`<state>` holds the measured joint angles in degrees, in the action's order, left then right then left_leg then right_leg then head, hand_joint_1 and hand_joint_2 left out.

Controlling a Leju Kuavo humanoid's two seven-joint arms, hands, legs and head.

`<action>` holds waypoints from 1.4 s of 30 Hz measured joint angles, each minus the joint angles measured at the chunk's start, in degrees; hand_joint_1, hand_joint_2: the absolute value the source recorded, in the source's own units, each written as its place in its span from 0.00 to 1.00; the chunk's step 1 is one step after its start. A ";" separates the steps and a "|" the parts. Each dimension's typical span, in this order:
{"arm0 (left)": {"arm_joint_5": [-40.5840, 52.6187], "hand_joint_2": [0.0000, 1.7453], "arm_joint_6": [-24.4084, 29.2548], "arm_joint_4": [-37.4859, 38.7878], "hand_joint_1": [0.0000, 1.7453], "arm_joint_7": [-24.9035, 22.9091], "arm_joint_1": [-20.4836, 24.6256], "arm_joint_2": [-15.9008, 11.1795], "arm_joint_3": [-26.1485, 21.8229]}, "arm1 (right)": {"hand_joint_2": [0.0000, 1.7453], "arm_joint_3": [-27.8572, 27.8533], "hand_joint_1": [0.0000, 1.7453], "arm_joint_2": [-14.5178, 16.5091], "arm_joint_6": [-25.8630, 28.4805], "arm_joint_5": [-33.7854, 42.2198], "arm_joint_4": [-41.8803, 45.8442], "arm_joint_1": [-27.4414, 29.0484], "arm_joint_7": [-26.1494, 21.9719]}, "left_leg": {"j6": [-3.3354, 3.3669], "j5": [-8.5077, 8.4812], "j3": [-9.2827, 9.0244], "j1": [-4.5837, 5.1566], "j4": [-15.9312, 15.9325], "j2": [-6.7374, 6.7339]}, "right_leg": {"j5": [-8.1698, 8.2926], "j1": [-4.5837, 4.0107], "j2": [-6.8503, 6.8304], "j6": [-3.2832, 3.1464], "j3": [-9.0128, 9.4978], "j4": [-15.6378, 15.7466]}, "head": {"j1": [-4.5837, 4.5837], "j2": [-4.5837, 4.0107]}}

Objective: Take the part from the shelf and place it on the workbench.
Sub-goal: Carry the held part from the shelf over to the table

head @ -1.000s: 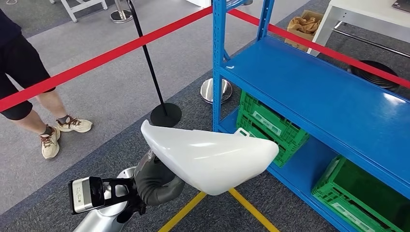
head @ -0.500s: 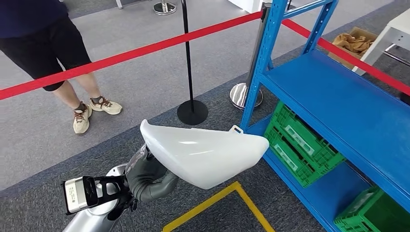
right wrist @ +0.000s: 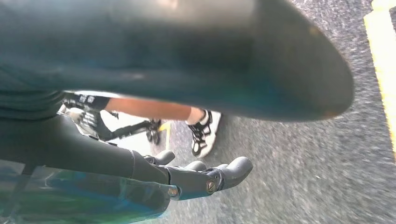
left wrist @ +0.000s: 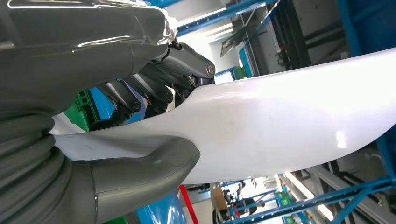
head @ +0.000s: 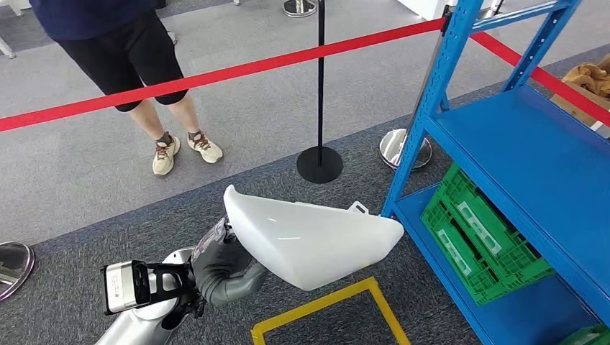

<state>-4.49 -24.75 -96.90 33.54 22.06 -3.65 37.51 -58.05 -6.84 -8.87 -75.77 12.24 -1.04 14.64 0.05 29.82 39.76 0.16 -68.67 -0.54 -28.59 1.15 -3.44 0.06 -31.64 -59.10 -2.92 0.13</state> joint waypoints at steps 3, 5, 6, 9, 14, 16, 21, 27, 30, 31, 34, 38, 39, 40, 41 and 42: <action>-0.65 1.00 -0.08 -0.05 1.00 -0.54 0.06 0.04 0.14 | 0.00 0.00 0.00 0.30 0.01 -0.67 0.00 -0.12 -0.94 | 1.24 -2.60 -5.39 1.19 9.88 -3.59 | -0.28 -0.26 -1.67 0.37 0.31 0.05 | 0.03 0.00; -0.86 1.00 -0.08 -0.08 1.00 -0.78 -0.09 0.04 0.22 | 0.00 0.01 0.00 0.75 -0.02 -1.11 0.00 -0.13 -1.37 | 1.59 -2.61 -5.75 1.54 10.89 -3.07 | -0.48 -0.33 -2.92 0.86 0.71 0.31 | 0.04 0.00; -0.93 1.00 -0.08 -0.07 1.00 -0.81 -0.22 0.04 0.27 | 0.00 0.01 0.00 1.01 -0.03 -1.25 0.00 -0.20 -1.49 | 1.81 -2.85 -6.01 1.34 11.22 -2.35 | -0.64 -0.26 -3.30 1.12 0.90 0.39 | 0.04 0.00; -1.08 1.00 -0.13 0.18 1.00 -0.91 -0.49 0.27 0.46 | 0.00 0.02 0.00 1.78 0.12 -1.48 0.00 -0.42 -1.82 | 2.50 -3.63 -6.91 0.67 12.17 -0.41 | -3.37 -0.10 0.06 1.76 -0.56 -3.71 | 0.31 0.00; -1.00 1.00 -0.57 1.14 1.00 -0.96 -1.27 0.60 0.91 | 0.00 0.00 0.00 2.04 0.45 -1.54 0.00 0.05 -2.87 | 2.56 -3.60 -6.91 0.48 11.98 3.49 | -5.68 0.06 3.30 2.27 -6.29 -13.84 | 0.76 0.00; -0.99 1.00 -0.75 1.24 1.00 -0.97 -1.29 0.68 0.92 | 0.00 0.00 0.00 2.09 0.70 -1.63 0.00 -0.04 -3.82 | 2.01 -3.26 -6.83 0.12 11.32 5.01 | -1.81 0.60 4.77 2.74 -3.25 -6.64 | 0.77 0.00; -0.56 1.00 -1.19 1.29 1.00 -1.16 -1.15 0.97 1.06 | 0.00 0.02 0.00 2.10 1.04 -1.96 0.02 -0.37 -5.63 | 0.56 -2.96 -5.56 -0.13 10.11 8.06 | -0.32 0.80 6.75 1.70 -0.41 -0.72 | 0.96 0.00; 0.17 1.00 -2.06 1.32 1.00 -1.37 -0.95 1.22 1.07 | 0.00 0.01 0.00 1.59 1.28 -2.19 0.09 -0.59 -6.42 | -0.14 3.52 2.19 -0.09 -4.47 1.06 | -0.32 0.15 2.52 0.23 -0.31 -0.58 | 0.22 0.00; 0.22 1.00 -2.34 1.36 1.00 -1.46 -0.95 1.42 1.07 | 0.00 0.00 0.00 1.33 1.61 -2.37 0.15 -0.77 -6.46 | 0.64 1.42 1.88 0.19 -3.44 0.58 | -0.52 -0.20 0.30 0.04 -0.17 -0.57 | 0.23 0.00; 0.22 1.00 -2.41 1.34 1.00 -1.48 -0.90 1.56 1.07 | 0.00 0.00 0.00 1.32 1.64 -2.42 0.17 -0.89 -6.49 | 1.16 -0.46 -0.29 0.57 0.61 -0.36 | -0.60 -0.24 -0.30 0.03 -0.04 -0.56 | 0.23 0.00; 0.24 1.00 -2.49 1.29 1.00 -1.50 -0.48 2.10 1.08 | 0.00 0.00 0.00 1.42 1.67 -2.50 0.20 -1.01 -6.54 | 2.19 -2.60 -4.97 2.01 9.56 -3.82 | -0.97 -0.40 -2.05 0.48 0.29 -0.51 | 0.21 0.00; 0.40 1.00 -2.71 1.30 1.00 -1.43 -0.38 2.60 1.06 | 0.00 0.02 0.00 1.58 1.77 -2.82 0.25 -1.31 -6.53 | 2.80 -3.06 -5.95 1.97 11.12 -1.53 | -1.94 -0.23 -2.31 1.45 0.82 -1.01 | 0.23 0.00; 0.45 1.00 -2.79 1.37 1.00 -1.34 -0.35 2.83 1.06 | 0.00 0.02 0.00 1.57 1.83 -2.90 0.27 -1.37 -6.49 | 3.03 -3.35 -6.33 1.69 11.50 -0.90 | -2.96 -0.17 -0.75 1.68 0.16 -2.77 | 0.34 0.00; 0.50 1.00 -2.85 1.51 1.00 -1.20 -0.36 3.10 1.06 | 0.00 0.02 0.00 1.47 1.89 -2.93 0.29 -1.31 -6.44 | 3.18 -3.53 -6.53 1.44 11.68 -0.27 | -4.42 -0.10 1.13 1.88 -1.23 -5.74 | 0.50 0.00; 0.53 1.00 -2.87 1.69 1.00 -0.98 -0.43 3.31 1.06 | 0.00 0.02 0.00 1.30 1.99 -2.99 0.30 -1.18 -6.49 | 3.31 -3.58 -6.53 1.33 11.68 0.47 | -6.09 -0.08 2.41 2.10 -3.17 -9.58 | 0.64 0.00; 0.55 1.00 -2.87 1.89 1.00 -0.75 -0.64 3.41 1.01 | 0.00 0.02 0.00 1.08 2.10 -3.14 0.31 -0.99 -6.69 | 3.35 -3.58 -6.53 1.27 11.67 1.28 | -7.37 -0.05 2.95 2.32 -5.22 -13.32 | 0.78 0.00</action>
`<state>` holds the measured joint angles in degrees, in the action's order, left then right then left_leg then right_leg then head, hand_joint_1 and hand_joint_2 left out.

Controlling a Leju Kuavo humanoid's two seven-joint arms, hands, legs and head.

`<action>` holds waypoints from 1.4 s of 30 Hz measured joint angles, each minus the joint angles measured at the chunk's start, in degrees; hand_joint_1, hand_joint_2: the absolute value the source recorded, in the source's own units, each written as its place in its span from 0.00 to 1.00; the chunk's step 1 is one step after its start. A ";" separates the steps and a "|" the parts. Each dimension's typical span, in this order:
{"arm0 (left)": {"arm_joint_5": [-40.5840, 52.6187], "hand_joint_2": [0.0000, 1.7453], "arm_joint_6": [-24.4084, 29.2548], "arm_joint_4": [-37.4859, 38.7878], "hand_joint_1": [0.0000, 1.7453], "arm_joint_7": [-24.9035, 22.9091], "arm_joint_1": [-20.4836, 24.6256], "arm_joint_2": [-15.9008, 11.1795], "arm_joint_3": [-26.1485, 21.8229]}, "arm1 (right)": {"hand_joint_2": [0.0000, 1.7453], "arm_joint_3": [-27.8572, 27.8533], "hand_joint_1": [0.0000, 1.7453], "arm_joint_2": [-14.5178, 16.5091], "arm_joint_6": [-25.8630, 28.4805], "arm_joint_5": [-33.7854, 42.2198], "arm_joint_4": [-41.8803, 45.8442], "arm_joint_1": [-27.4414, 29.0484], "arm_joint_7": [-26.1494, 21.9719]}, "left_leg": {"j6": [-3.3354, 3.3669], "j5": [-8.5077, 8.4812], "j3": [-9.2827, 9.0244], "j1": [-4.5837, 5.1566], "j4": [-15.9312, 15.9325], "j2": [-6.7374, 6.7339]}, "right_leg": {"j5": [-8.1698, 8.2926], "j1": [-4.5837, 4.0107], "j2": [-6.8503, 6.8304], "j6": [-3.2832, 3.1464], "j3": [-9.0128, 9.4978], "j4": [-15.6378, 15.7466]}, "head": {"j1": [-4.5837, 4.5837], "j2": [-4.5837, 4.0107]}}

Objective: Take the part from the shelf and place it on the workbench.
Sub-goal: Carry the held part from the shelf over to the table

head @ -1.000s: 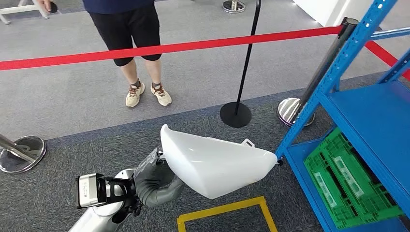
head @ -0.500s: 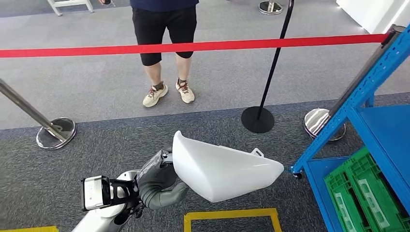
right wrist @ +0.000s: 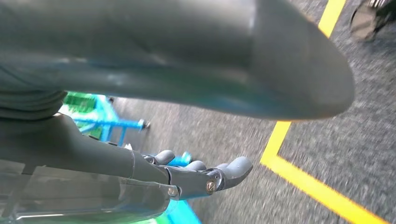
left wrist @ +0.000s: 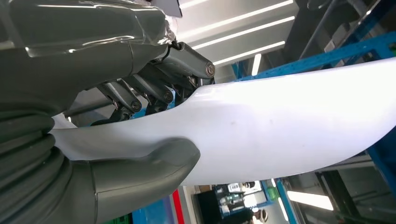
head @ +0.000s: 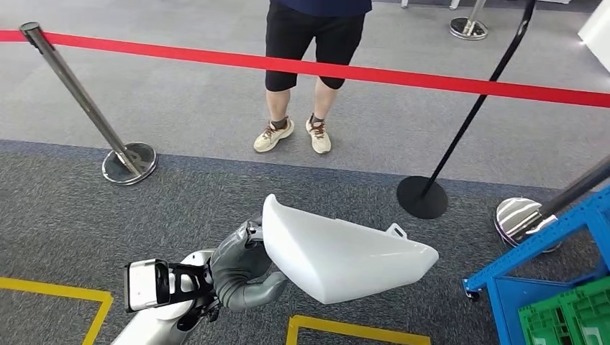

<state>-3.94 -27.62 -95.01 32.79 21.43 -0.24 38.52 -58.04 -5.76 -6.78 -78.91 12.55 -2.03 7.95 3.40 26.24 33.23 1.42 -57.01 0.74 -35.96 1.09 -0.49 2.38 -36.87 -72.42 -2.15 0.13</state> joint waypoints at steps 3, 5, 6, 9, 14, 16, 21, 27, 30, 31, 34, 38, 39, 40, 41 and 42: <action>-0.01 1.00 0.05 0.32 1.00 0.51 -0.64 0.00 -0.30 | 0.00 0.01 0.00 -0.74 0.24 -0.66 0.10 0.25 -1.10 | -0.18 0.10 -0.10 -0.31 -0.20 2.54 | 2.09 0.32 0.46 0.56 -1.57 -0.69 | 0.02 0.00; 0.07 1.00 0.19 0.34 1.00 0.67 -0.77 -0.01 -0.43 | 0.00 0.03 0.00 -1.14 0.34 -1.10 0.16 0.23 -1.91 | -0.80 0.50 0.00 -0.59 -0.91 4.13 | 6.15 1.01 2.47 1.22 1.56 7.08 | 0.12 0.00; 0.19 1.00 0.30 0.35 1.00 0.77 -0.84 -0.01 -0.51 | 0.00 0.07 0.00 -1.30 0.43 -1.38 0.18 0.18 -2.39 | -1.22 0.74 0.29 -0.67 -1.41 4.89 | 7.22 1.30 3.70 1.25 2.88 10.11 | 0.20 0.00; 0.77 1.00 0.58 0.37 1.00 1.37 -1.73 -0.10 -0.82 | 0.00 0.31 0.00 -1.67 0.64 -2.16 0.22 -0.16 -3.58 | -2.23 0.82 1.16 -0.91 -1.97 6.85 | 7.36 1.21 4.34 0.13 4.07 12.46 | 0.34 0.00; 2.08 1.00 0.78 0.36 1.00 2.28 -2.75 -0.45 -1.04 | 0.00 1.04 0.00 -2.13 0.76 -2.85 0.28 -0.52 -4.63 | -3.30 5.20 5.86 -0.98 -10.41 1.01 | 7.39 0.86 0.76 -1.50 4.43 12.73 | -0.60 0.00; 2.65 1.00 0.80 0.46 1.00 2.55 -3.12 -0.61 -1.02 | 0.00 1.20 0.00 -2.28 0.76 -2.92 0.28 -0.43 -4.86 | -3.44 7.52 9.47 -1.14 -17.13 -0.28 | 7.25 0.58 -0.90 -1.70 4.39 12.72 | -0.68 0.00; 4.10 1.00 1.33 0.64 1.00 3.03 -3.83 -1.15 -1.00 | 0.00 1.53 0.00 -2.49 0.79 -3.27 0.28 -0.78 -5.33 | -2.58 1.78 3.56 -0.52 -5.73 -3.41 | 6.69 0.32 -4.28 -1.41 5.00 12.72 | -0.67 0.00; 4.54 1.00 1.42 0.51 1.00 3.29 -4.09 -1.42 -1.00 | 0.00 1.61 0.00 -2.62 0.85 -3.31 0.28 -1.30 -5.37 | -0.58 0.99 0.52 -0.15 -1.01 -2.06 | 5.04 0.59 -4.95 0.22 5.88 11.91 | -0.55 0.00; 4.57 1.00 1.42 0.53 1.00 3.31 -4.28 -1.32 -1.02 | 0.00 1.64 0.00 -2.91 0.86 -3.28 0.28 -1.08 -5.47 | 0.00 0.74 0.00 -0.50 -0.65 -0.05 | 0.73 0.62 -0.55 0.48 1.33 2.49 | -0.01 0.00; 4.60 1.00 1.42 0.58 1.00 3.31 -4.42 -1.32 -1.01 | 0.00 1.64 0.00 -3.03 0.87 -3.29 0.28 -0.91 -5.47 | 0.01 0.76 0.00 -0.50 -0.66 0.80 | -0.15 0.58 -0.05 0.52 -0.66 -0.77 | 0.12 0.00; 4.61 1.00 1.41 0.67 1.00 3.30 -4.61 -1.41 -1.00 | 0.00 1.64 0.00 -3.17 0.87 -3.32 0.27 -0.71 -5.46 | -0.24 0.95 -0.24 -0.64 -0.79 3.32 | 3.37 0.61 0.58 0.50 -1.34 1.12 | 0.14 0.00; 4.61 1.00 1.42 0.69 1.00 3.30 -4.60 -1.44 -0.98 | 0.00 1.64 0.00 -3.26 0.87 -3.28 0.23 -0.77 -5.46 | -1.42 1.55 -0.01 -0.80 -1.53 6.09 | 8.10 0.97 4.16 0.27 3.52 12.92 | 0.22 0.00; 4.61 1.00 1.42 0.69 1.00 3.30 -4.61 -1.48 -0.97 | 0.00 1.64 0.00 -3.24 0.88 -3.21 0.22 -0.84 -5.46 | -1.65 1.52 0.16 -0.84 -1.54 6.66 | 7.91 0.82 4.04 -0.10 3.74 13.09 | 0.21 0.00; 4.69 1.00 1.42 0.68 1.00 3.31 -4.62 -1.51 -0.95 | 0.00 1.64 0.00 -3.24 0.91 -3.09 0.22 -0.94 -5.46 | -1.83 1.47 0.26 -0.97 -1.46 7.18 | 7.96 0.78 3.42 -0.51 3.84 13.09 | 0.16 0.00; 4.84 1.00 1.44 0.63 1.00 3.31 -4.62 -1.56 -0.95 | 0.00 1.63 0.00 -3.28 0.96 -2.97 0.22 -1.04 -5.46 | -2.04 1.66 0.47 -0.99 -1.67 6.72 | 7.96 0.76 2.83 -0.88 4.00 13.15 | 0.13 0.00; 5.00 1.00 1.49 0.54 1.00 3.31 -4.62 -1.60 -0.94 | 0.00 1.61 0.00 -3.29 1.02 -2.85 0.23 -1.09 -5.46 | -2.28 2.24 0.97 -0.96 -2.56 5.51 | 7.96 0.78 2.21 -1.24 4.14 13.20 | -0.03 0.00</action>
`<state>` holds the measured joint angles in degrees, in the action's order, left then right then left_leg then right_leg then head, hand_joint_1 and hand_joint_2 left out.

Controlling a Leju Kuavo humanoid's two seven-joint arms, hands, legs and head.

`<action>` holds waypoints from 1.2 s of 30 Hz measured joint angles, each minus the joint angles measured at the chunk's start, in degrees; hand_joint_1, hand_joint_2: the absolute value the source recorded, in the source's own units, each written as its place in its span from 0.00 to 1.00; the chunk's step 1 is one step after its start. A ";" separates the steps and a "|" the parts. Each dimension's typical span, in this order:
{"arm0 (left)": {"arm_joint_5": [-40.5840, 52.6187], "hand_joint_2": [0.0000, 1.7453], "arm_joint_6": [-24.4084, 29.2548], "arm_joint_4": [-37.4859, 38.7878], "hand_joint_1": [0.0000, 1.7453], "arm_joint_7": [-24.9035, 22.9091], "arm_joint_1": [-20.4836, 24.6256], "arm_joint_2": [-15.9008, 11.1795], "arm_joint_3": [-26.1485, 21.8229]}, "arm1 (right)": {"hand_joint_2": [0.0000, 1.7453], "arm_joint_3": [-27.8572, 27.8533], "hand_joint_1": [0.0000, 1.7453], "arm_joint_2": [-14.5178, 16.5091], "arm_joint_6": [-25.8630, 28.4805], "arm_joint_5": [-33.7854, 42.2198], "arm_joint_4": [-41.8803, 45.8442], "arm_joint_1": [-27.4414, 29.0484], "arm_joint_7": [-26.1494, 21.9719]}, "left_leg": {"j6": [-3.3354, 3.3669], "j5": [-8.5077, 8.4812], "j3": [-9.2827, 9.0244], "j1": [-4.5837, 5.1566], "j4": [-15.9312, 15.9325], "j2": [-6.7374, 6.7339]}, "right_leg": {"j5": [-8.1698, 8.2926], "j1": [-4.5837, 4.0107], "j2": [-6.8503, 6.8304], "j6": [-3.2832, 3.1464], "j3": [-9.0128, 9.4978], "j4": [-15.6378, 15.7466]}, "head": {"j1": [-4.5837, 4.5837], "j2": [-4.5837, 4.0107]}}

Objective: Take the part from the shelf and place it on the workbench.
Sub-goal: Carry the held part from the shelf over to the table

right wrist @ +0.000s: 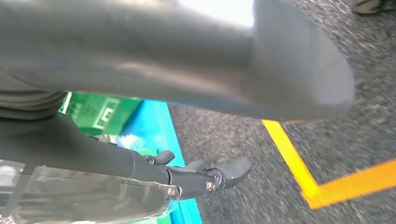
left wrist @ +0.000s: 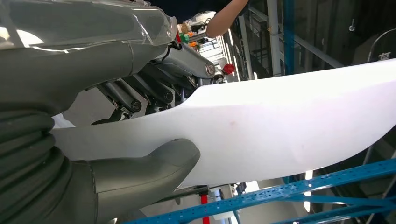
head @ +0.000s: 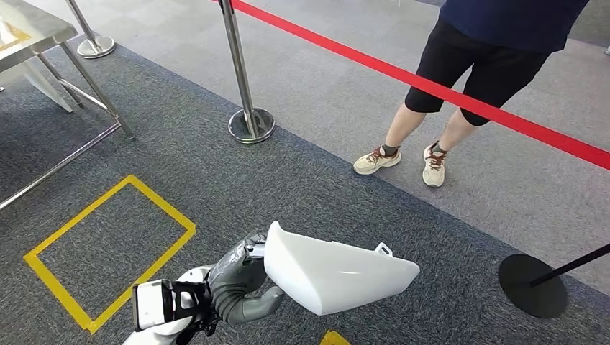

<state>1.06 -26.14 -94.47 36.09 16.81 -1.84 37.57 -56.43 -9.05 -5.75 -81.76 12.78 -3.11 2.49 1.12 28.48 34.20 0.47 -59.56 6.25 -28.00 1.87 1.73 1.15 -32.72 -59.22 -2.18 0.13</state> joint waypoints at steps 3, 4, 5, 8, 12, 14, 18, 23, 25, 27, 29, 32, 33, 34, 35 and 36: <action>0.23 1.00 0.22 -0.30 1.00 -0.27 -0.01 -0.08 0.02 | 0.00 -0.10 0.00 -0.05 0.04 0.05 0.01 0.27 -0.03 | -0.69 4.37 4.70 -0.03 -9.01 -4.96 | -0.19 -0.25 -2.11 -0.72 0.14 0.07 | -0.57 0.00; 0.16 1.00 0.25 -0.32 1.00 -0.51 -0.04 -0.09 0.03 | 0.00 -0.12 0.00 -0.06 0.01 0.01 0.01 0.40 -0.01 | -0.77 5.60 6.67 -0.10 -12.62 -5.59 | -0.27 -0.36 -2.89 -0.82 0.13 0.06 | -0.60 0.00; 0.06 1.00 0.21 -0.33 1.00 -0.80 -0.07 -0.10 0.04 | 0.00 -0.14 0.00 -0.08 -0.03 -0.04 0.01 0.46 0.16 | -0.75 5.95 7.98 -0.12 -14.80 -5.85 | -0.35 -0.44 -3.68 -0.88 0.15 0.05 | -0.62 0.00; -0.40 1.00 -0.23 -0.34 1.00 -1.61 -0.07 -0.03 0.03 | 0.00 -0.25 0.00 -0.06 -0.08 -0.01 0.00 0.31 1.31 | 0.09 1.57 5.04 0.21 -8.61 -7.09 | -0.71 -0.62 -5.74 -0.83 0.66 0.07 | -0.62 0.00; -0.68 1.00 -0.65 -0.52 1.00 -2.02 0.13 0.28 -0.04 | 0.00 -0.55 0.00 0.12 -0.19 -0.15 0.00 0.35 1.64 | 1.40 -0.46 -0.09 1.66 1.20 -11.06 | -1.41 -0.86 -8.26 -0.07 1.69 0.28 | -0.56 0.00; -0.55 1.00 -0.69 -0.69 1.00 -2.05 -0.01 0.24 -0.09 | 0.00 -0.57 0.00 0.32 -0.26 -0.46 -0.01 0.15 1.15 | 1.77 -0.76 -0.47 1.51 1.81 -9.40 | -1.67 -0.85 -9.15 0.49 2.30 0.53 | -0.56 0.00; 0.33 1.00 -0.46 -1.06 1.00 -1.99 -0.46 0.30 -0.13 | 0.00 -0.58 0.00 0.44 -0.28 -0.98 -0.01 0.08 0.72 | 2.46 -1.56 -1.54 0.65 2.68 -6.49 | -6.18 -0.64 -3.38 1.32 -1.24 -7.92 | -0.12 0.00; 1.06 1.00 -0.34 -1.04 1.00 -1.73 -1.64 0.13 -0.10 | 0.00 -0.60 0.00 0.33 -0.29 -1.04 -0.03 0.44 0.73 | 2.11 -1.30 -1.74 0.40 2.36 -2.18 | -3.32 -0.36 -1.40 1.72 -4.01 -9.30 | 0.09 0.00; 1.09 1.00 -0.40 -1.00 1.00 -1.56 -1.65 0.12 -0.11 | 0.00 -0.60 0.00 0.42 -0.28 -1.04 -0.08 0.36 0.64 | 1.46 -0.87 -1.56 0.26 1.76 -0.65 | -0.47 0.00 0.88 1.79 -1.12 -2.22 | 0.16 0.00; 1.18 1.00 -0.58 -0.89 1.00 -1.29 -1.62 0.11 -0.10 | 0.00 -0.61 0.00 0.54 -0.18 -1.05 -0.13 0.26 0.57 | 0.84 -0.70 -1.08 0.20 1.43 0.54 | -0.40 -0.03 1.99 1.26 -0.10 0.10 | 0.18 0.00; 1.25 1.00 -0.82 -0.78 1.00 -1.07 -1.61 0.07 -0.10 | 0.00 -0.62 0.00 0.66 -0.04 -1.09 -0.14 0.09 0.56 | 0.39 -0.76 -0.79 0.06 1.46 1.25 | -0.28 -0.17 0.86 0.40 0.13 0.27 | 0.14 0.00; 1.28 1.00 -1.05 -0.73 1.00 -0.98 -1.41 0.00 -0.09 | 0.00 -0.62 0.00 0.61 0.13 -1.09 -0.11 -0.01 0.51 | -0.40 1.73 1.59 0.08 -2.94 -2.55 | -0.29 -0.08 -0.98 -0.61 0.55 0.46 | -0.41 0.00; 1.30 1.00 -1.09 -0.72 1.00 -0.98 -1.34 -0.01 -0.07 | 0.00 -0.63 0.00 0.54 0.16 -1.09 -0.10 0.07 0.50 | -0.65 3.41 3.54 0.05 -6.55 -4.30 | -0.38 -0.17 -1.62 -0.83 0.60 0.46 | -0.67 0.00; 1.31 1.00 -1.11 -0.69 1.00 -0.98 -1.32 -0.01 -0.05 | 0.00 -0.63 0.00 0.55 0.16 -1.10 -0.10 0.19 0.48 | -0.81 4.98 5.72 -0.05 -10.57 -5.31 | -0.46 -0.27 -2.36 -0.96 0.61 0.45 | -0.85 0.00; 1.33 1.00 -1.12 -0.62 1.00 -0.98 -1.34 -0.03 -0.03 | 0.00 -0.65 0.00 0.52 0.16 -1.10 -0.10 0.29 0.48 | -0.87 5.91 7.58 -0.11 -13.81 -5.78 | -0.55 -0.36 -3.12 -1.02 0.62 0.44 | -0.86 0.00; 1.34 1.00 -1.12 -0.52 1.00 -0.98 -1.36 -0.05 -0.02 | 0.00 -0.65 0.00 0.51 0.16 -1.10 -0.10 0.35 0.48 | -0.83 5.86 8.55 -0.11 -15.28 -5.96 | -0.65 -0.43 -3.88 -1.05 0.67 0.44 | -0.87 0.00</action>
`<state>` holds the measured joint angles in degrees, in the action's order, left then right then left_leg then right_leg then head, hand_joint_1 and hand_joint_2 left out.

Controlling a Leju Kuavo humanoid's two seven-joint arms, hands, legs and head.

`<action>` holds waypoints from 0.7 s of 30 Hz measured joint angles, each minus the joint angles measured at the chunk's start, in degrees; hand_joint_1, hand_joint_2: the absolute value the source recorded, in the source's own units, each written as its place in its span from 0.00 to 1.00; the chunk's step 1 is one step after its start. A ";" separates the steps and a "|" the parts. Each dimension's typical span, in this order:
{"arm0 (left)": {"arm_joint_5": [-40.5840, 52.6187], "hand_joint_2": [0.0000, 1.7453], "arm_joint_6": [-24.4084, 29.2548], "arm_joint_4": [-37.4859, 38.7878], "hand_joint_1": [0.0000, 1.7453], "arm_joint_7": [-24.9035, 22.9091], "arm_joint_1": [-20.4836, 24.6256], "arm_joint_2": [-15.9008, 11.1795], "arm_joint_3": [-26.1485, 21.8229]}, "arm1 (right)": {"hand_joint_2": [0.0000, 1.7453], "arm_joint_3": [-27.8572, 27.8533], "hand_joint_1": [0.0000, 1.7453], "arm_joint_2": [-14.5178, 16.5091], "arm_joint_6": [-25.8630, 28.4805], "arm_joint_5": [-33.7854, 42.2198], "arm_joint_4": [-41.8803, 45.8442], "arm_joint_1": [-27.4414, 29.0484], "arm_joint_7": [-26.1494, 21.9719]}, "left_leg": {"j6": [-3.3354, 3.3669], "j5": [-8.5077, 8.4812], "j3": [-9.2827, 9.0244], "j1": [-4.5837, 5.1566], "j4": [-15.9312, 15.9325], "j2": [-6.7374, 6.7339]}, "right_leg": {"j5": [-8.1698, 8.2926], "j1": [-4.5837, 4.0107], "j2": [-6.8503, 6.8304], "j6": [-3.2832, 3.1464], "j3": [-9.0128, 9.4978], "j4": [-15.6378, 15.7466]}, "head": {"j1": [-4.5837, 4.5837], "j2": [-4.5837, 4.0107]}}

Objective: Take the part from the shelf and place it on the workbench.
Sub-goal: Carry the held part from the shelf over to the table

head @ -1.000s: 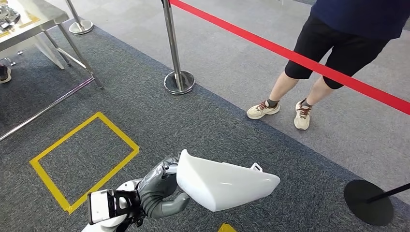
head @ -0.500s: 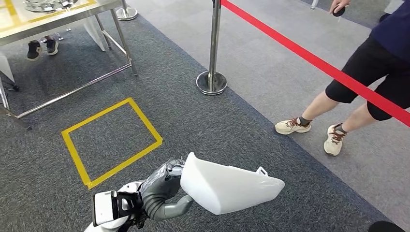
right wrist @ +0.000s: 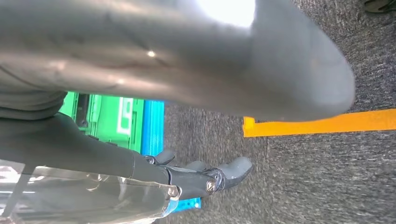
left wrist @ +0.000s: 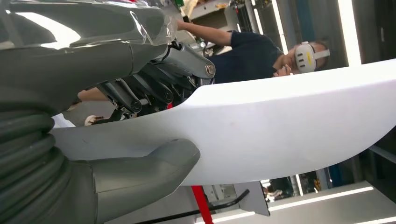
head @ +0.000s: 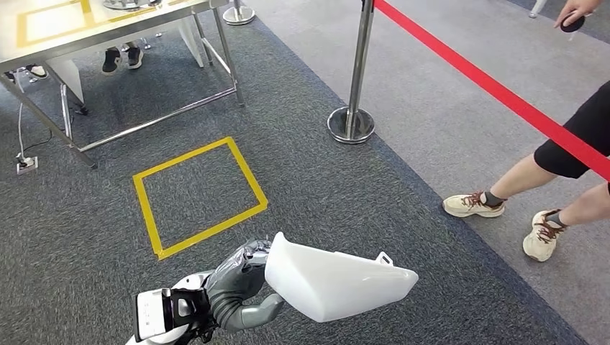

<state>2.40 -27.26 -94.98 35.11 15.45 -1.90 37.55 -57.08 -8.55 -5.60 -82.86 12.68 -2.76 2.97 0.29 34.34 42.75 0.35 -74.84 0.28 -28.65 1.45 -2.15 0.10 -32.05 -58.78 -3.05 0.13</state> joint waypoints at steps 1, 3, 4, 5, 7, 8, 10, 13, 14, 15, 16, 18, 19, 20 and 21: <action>0.01 1.00 0.00 0.09 1.00 0.00 -0.01 -0.03 0.00 | 0.00 -0.01 0.00 -0.01 0.00 0.00 0.00 -0.01 0.00 | 0.17 -1.15 -0.29 0.03 0.92 -0.14 | -0.12 -0.09 -0.72 0.00 0.12 0.00 | 0.00 0.00; 0.01 1.00 0.00 0.19 1.00 0.01 0.06 -0.05 -0.01 | 0.00 -0.01 0.00 0.04 0.00 0.00 0.00 -0.15 0.00 | 1.02 -5.02 -4.14 0.40 8.52 -1.69 | -0.42 -0.29 -2.03 0.07 0.61 0.04 | 0.01 0.00; 0.02 1.00 0.00 0.18 1.00 0.02 0.17 -0.04 -0.01 | 0.00 -0.01 0.00 0.08 0.00 0.00 0.00 -0.21 0.00 | 1.45 -6.27 -6.27 0.73 12.50 -2.96 | -0.62 -0.48 -2.62 0.23 0.85 0.04 | 0.04 0.00; 0.03 1.00 0.00 0.16 1.00 0.03 0.30 -0.03 -0.01 | 0.00 -0.01 0.00 0.10 0.01 0.00 0.00 -0.23 0.00 | 1.81 -6.84 -7.71 1.07 15.20 -3.92 | -0.81 -0.60 -3.20 0.43 1.04 0.05 | 0.04 0.00; 0.09 1.00 -0.01 0.12 1.00 0.09 0.48 -0.02 -0.02 | 0.00 -0.01 0.00 0.14 0.03 0.00 0.00 -0.27 0.00 | 2.12 -6.58 -8.32 1.44 16.60 -3.89 | -1.10 -0.72 -4.49 0.97 1.43 0.25 | 0.05 0.00; 0.11 1.00 -0.02 0.06 1.00 0.12 0.50 -0.03 -0.02 | 0.00 -0.01 0.00 0.14 0.04 -0.01 0.01 -0.38 -0.03 | 2.30 -6.77 -8.61 1.36 16.85 -3.04 | -1.22 -0.73 -5.17 1.25 1.69 0.46 | 0.03 0.00; 0.15 1.00 -0.02 -0.11 1.00 0.17 0.52 -0.03 -0.03 | 0.00 -0.01 0.00 0.13 0.04 -0.04 0.01 -0.69 -0.16 | 2.66 -7.26 -9.36 0.92 17.61 -1.65 | -2.08 -0.63 -3.92 1.83 1.84 -0.42 | 0.15 0.00; 0.25 1.00 -0.06 -0.24 1.00 0.23 0.64 0.20 -0.04 | 0.00 -0.02 0.00 0.00 0.04 -0.06 0.00 -0.68 -0.36 | 3.09 -7.60 -9.77 0.31 18.06 0.33 | -6.72 -0.40 0.97 2.50 -2.60 -9.95 | 0.71 0.00; 0.34 1.00 -0.08 -0.23 1.00 0.22 0.59 0.25 -0.03 | 0.00 -0.02 0.00 -0.03 0.04 -0.07 0.00 -0.54 -0.39 | 3.13 -7.58 -9.77 0.26 18.04 1.14 | -7.95 -0.38 1.61 2.67 -4.66 -13.60 | 0.86 0.00; 0.41 1.00 -0.08 -0.22 1.00 0.20 0.53 0.25 -0.01 | 0.00 -0.03 0.00 -0.03 0.04 -0.07 0.00 -0.42 -0.43 | 3.11 -7.55 -9.79 0.22 18.01 1.99 | -8.11 -0.35 1.83 2.79 -6.02 -15.59 | 0.87 0.00; 0.49 1.00 -0.09 -0.22 1.00 0.17 0.49 0.25 0.00 | 0.00 -0.03 0.00 -0.02 0.05 -0.06 0.00 -0.37 -0.49 | 3.04 -7.51 -9.86 0.16 17.97 2.82 | -7.04 -0.29 1.93 2.87 -6.29 -15.23 | 0.87 0.00; 0.61 1.00 -0.08 -0.24 1.00 0.03 0.50 0.28 0.02 | 0.00 -0.04 0.00 -0.03 0.12 -0.02 0.00 -0.37 -0.67 | 2.66 -7.25 -9.99 -0.02 17.67 4.35 | -2.58 0.08 2.78 3.07 -3.79 -8.27 | 0.87 0.00; 0.64 1.00 -0.08 -0.24 1.00 -0.08 0.51 0.33 0.04 | 0.00 -0.07 0.00 0.01 0.18 0.02 -0.02 -0.42 -0.81 | 2.34 -7.01 -9.94 -0.01 17.31 4.99 | -0.90 0.25 3.47 3.11 -2.20 -4.29 | 0.98 0.00; 0.67 1.00 -0.05 -0.25 1.00 -0.22 0.54 0.38 0.07 | 0.00 -0.15 0.00 0.02 0.30 0.12 -0.03 -0.54 -1.01 | 2.03 -6.79 -9.79 0.02 16.98 5.54 | 0.10 0.37 4.08 2.93 -1.08 -1.43 | 1.04 0.00; 0.68 1.00 -0.02 -0.25 1.00 -0.34 0.56 0.42 0.12 | 0.00 -0.27 0.00 0.07 0.40 0.24 -0.05 -0.71 -1.23 | 1.74 -6.63 -9.61 0.05 16.78 5.92 | 0.32 0.35 4.45 2.59 -0.56 -0.01 | 1.10 0.00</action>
<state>3.08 -27.27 -95.24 34.76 16.00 -1.48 37.67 -57.35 -8.48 -5.19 -82.62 12.63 -3.48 1.74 2.03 27.71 33.15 0.41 -58.06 6.20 -28.32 1.80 2.30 2.69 -32.61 -58.79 -1.96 0.13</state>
